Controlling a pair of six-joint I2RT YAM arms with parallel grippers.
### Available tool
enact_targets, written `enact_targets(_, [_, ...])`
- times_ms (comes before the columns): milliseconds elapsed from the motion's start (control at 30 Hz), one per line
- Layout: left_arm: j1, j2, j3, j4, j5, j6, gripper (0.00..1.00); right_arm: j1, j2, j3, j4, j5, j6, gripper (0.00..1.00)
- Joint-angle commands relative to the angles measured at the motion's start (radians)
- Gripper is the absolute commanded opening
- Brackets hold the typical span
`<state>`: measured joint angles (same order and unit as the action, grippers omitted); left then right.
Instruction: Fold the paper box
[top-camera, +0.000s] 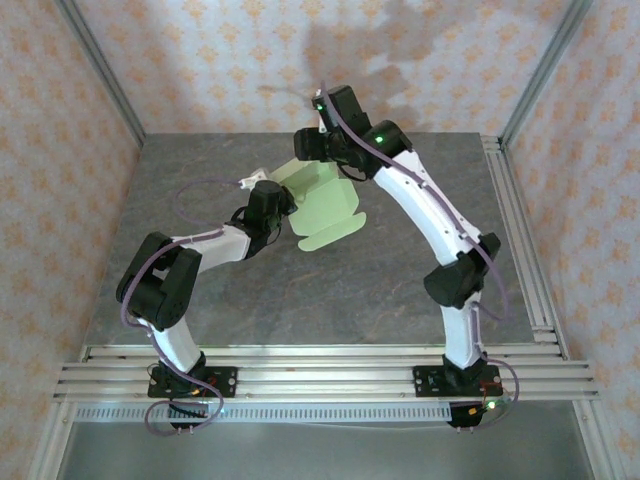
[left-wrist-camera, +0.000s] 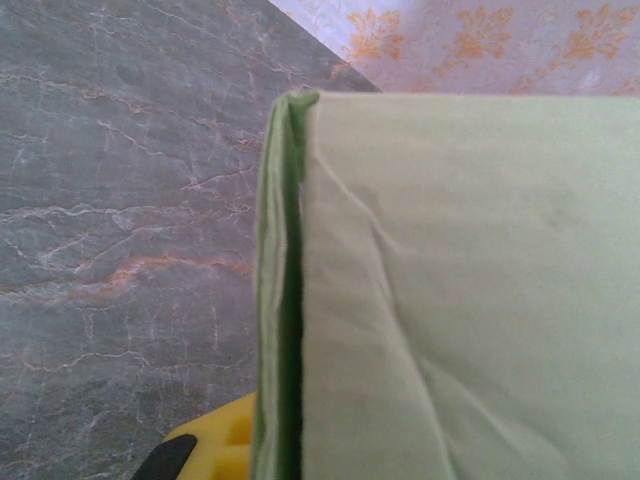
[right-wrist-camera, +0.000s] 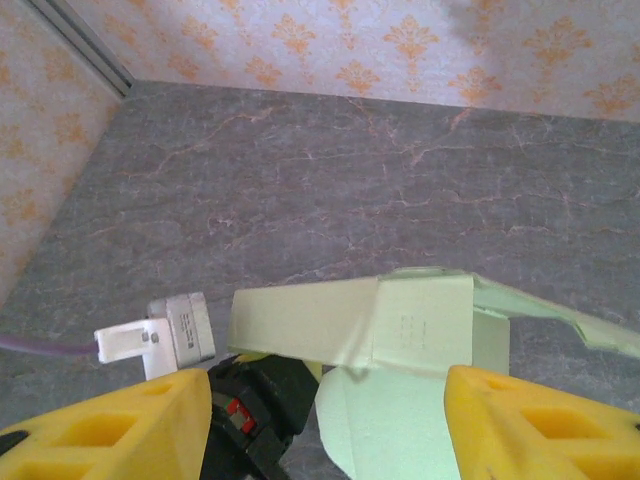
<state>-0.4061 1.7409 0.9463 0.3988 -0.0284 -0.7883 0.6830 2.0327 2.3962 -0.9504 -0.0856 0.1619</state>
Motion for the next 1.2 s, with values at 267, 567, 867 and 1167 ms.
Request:
enact_targets(267, [-0.005, -0.039, -0.007, -0.009, -0.034, -0.015, 0.0, 0.0, 0.154, 0.144, -0.145, 0.02, 0.01, 0.53])
enact_targets(567, [-0.006, -0.047, -0.006, -0.017, -0.03, -0.011, 0.0, -0.012, 0.169, 0.115, -0.118, -0.015, 0.045, 0.28])
enact_targets(867, [-0.007, -0.055, -0.012, -0.013, -0.027, -0.009, 0.0, -0.028, 0.179, 0.113, -0.114, -0.05, 0.068, 0.26])
enact_targets(1167, [-0.007, -0.055, -0.009, -0.017, -0.021, -0.009, 0.0, -0.028, 0.178, 0.118, -0.117, -0.063, 0.074, 0.07])
